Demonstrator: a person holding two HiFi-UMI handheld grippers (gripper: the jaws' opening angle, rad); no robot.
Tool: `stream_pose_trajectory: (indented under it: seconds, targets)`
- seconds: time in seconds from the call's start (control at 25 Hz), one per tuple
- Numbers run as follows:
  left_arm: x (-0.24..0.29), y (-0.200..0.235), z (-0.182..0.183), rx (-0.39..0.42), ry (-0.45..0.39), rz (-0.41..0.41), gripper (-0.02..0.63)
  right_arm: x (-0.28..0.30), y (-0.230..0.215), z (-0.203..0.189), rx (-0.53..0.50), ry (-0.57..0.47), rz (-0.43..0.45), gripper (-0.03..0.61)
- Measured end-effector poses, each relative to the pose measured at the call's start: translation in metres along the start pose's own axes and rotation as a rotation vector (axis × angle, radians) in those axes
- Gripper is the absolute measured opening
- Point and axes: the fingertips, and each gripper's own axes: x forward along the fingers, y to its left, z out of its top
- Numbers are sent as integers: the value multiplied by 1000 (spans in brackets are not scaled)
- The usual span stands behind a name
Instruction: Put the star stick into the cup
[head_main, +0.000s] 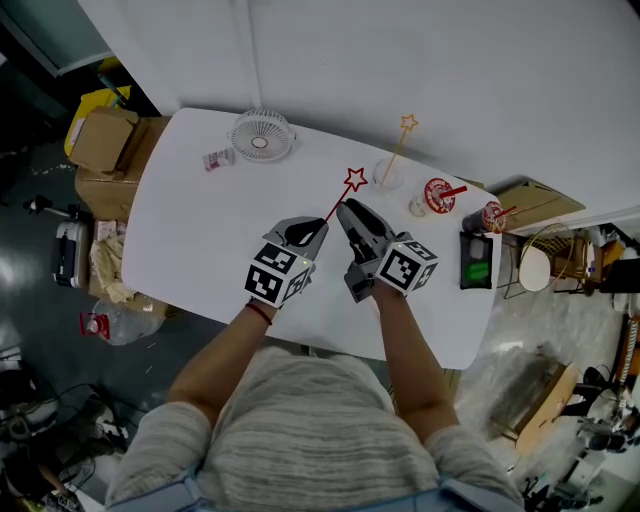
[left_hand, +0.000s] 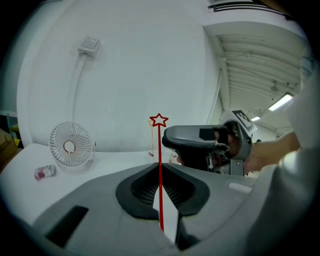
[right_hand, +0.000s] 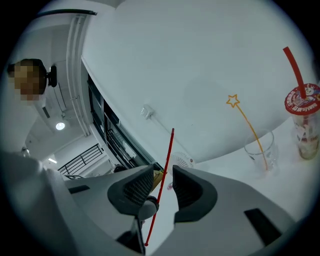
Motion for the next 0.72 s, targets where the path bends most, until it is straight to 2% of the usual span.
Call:
stream_pose_trajectory:
  seconds: [0.44,0.72]
  targets:
    - [4,-20,2,60,-1,-45,28,-3,-7,6,0,10,-35,80]
    - [8,-21,-1,72,5,-52,28,-6,-9,9,2,4,-39,29]
